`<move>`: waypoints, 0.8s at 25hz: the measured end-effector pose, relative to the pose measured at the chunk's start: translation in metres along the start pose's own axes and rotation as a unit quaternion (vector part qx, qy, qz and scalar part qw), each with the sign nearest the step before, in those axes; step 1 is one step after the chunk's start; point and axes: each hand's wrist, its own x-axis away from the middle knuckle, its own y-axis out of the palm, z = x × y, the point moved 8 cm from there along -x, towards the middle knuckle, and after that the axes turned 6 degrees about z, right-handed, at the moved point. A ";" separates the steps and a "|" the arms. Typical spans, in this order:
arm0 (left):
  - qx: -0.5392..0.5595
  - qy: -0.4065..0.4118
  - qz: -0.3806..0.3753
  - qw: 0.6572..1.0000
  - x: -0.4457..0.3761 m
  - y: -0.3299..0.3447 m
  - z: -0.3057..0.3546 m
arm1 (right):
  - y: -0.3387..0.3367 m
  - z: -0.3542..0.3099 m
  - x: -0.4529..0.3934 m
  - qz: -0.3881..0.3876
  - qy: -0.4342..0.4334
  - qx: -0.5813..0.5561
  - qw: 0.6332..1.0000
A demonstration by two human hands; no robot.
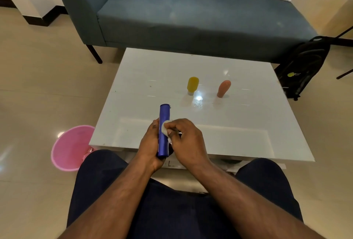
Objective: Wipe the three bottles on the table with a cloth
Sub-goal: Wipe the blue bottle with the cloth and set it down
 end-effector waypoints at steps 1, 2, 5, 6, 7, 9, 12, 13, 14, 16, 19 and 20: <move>0.005 -0.003 0.000 1.000 -0.001 0.000 -0.001 | 0.003 -0.001 0.006 -0.004 -0.023 0.014 1.000; 0.001 -0.003 -0.002 1.000 -0.001 0.001 -0.001 | 0.004 -0.001 0.006 -0.005 -0.034 0.019 0.999; -0.026 -0.014 -0.029 0.999 0.003 0.007 -0.004 | 0.002 0.004 -0.018 -0.002 0.009 -0.023 1.000; -0.028 -0.023 -0.038 0.999 0.007 0.009 -0.004 | 0.000 0.007 -0.028 0.010 0.029 -0.031 0.999; -0.026 -0.035 -0.045 0.998 0.010 0.010 -0.005 | -0.003 0.008 -0.036 0.022 0.033 -0.022 0.999; -0.009 -0.063 -0.063 0.996 0.013 0.011 -0.008 | 0.001 0.003 -0.038 0.021 -0.008 0.033 0.999; 0.021 -0.088 -0.084 0.992 0.013 0.011 -0.009 | 0.019 -0.005 -0.006 -0.034 -0.098 0.105 0.989; 0.024 -0.090 -0.083 0.992 0.011 0.011 -0.010 | 0.021 -0.005 0.003 -0.053 -0.114 0.110 0.986; 0.019 -0.087 -0.082 0.993 0.010 0.011 -0.010 | 0.019 -0.005 0.005 -0.061 -0.124 0.111 0.984; -0.005 -0.075 -0.077 0.994 0.009 0.012 -0.010 | 0.008 0.002 -0.015 -0.034 -0.102 0.096 0.990; -0.036 -0.058 -0.061 0.996 0.005 0.010 -0.012 | -0.006 0.003 -0.040 0.023 -0.058 0.102 0.993; -0.045 -0.049 -0.058 0.996 0.004 0.008 -0.012 | -0.001 -0.002 -0.039 0.014 -0.084 0.135 0.987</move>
